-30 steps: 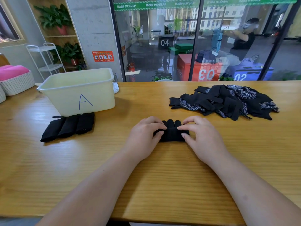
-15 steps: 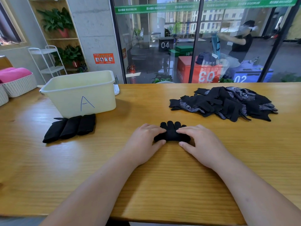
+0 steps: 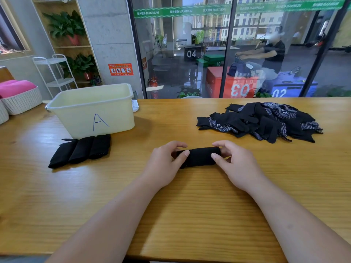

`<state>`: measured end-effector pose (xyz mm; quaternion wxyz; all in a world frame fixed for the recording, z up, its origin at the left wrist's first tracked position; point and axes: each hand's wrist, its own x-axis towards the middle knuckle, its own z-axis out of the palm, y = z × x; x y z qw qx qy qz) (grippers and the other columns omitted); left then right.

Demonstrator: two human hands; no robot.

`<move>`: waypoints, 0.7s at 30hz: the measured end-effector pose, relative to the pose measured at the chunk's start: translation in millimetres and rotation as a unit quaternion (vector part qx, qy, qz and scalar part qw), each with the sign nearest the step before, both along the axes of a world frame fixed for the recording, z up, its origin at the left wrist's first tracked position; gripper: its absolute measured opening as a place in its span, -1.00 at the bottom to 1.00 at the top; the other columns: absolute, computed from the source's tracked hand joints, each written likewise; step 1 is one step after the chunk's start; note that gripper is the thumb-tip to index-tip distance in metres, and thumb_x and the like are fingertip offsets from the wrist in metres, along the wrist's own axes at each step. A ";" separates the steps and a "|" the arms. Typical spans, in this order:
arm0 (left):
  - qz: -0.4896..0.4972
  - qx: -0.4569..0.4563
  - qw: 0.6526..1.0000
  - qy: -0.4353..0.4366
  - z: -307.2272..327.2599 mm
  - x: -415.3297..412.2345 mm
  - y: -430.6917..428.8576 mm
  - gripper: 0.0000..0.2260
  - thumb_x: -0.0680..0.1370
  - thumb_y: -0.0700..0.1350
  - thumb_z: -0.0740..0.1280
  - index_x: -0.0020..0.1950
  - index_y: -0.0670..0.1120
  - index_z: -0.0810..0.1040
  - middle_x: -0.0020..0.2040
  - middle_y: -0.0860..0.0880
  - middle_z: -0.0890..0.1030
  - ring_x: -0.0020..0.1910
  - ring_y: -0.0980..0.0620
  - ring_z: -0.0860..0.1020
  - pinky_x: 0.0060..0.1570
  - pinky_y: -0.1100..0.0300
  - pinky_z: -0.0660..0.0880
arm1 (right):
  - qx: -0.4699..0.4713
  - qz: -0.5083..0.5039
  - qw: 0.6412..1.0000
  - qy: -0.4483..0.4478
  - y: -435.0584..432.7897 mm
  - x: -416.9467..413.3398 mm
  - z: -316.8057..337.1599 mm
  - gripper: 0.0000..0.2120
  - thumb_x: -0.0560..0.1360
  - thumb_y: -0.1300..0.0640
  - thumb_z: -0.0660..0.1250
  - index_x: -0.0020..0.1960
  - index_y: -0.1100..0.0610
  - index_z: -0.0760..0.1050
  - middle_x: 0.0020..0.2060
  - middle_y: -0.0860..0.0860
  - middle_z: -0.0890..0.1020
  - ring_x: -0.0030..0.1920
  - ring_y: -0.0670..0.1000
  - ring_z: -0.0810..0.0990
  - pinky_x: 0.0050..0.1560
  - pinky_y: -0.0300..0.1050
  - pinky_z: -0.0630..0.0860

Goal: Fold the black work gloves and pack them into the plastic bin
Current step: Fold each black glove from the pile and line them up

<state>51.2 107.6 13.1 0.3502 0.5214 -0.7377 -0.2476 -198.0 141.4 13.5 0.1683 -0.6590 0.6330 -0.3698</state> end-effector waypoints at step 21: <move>-0.118 -0.122 0.932 -0.321 -3.5 -13.2 14.6 -0.34 0.73 0.29 0.06 0.75 -0.02 0.08 0.75 0.05 0.07 0.72 0.11 -0.04 0.69 0.12 -0.09 | 0.008 0.051 0.993 0.103 9.9 -3.7 7.2 -0.49 0.76 0.08 0.16 0.68 -0.10 0.21 0.65 -0.23 0.24 0.60 -0.18 0.24 0.56 -0.15 0.25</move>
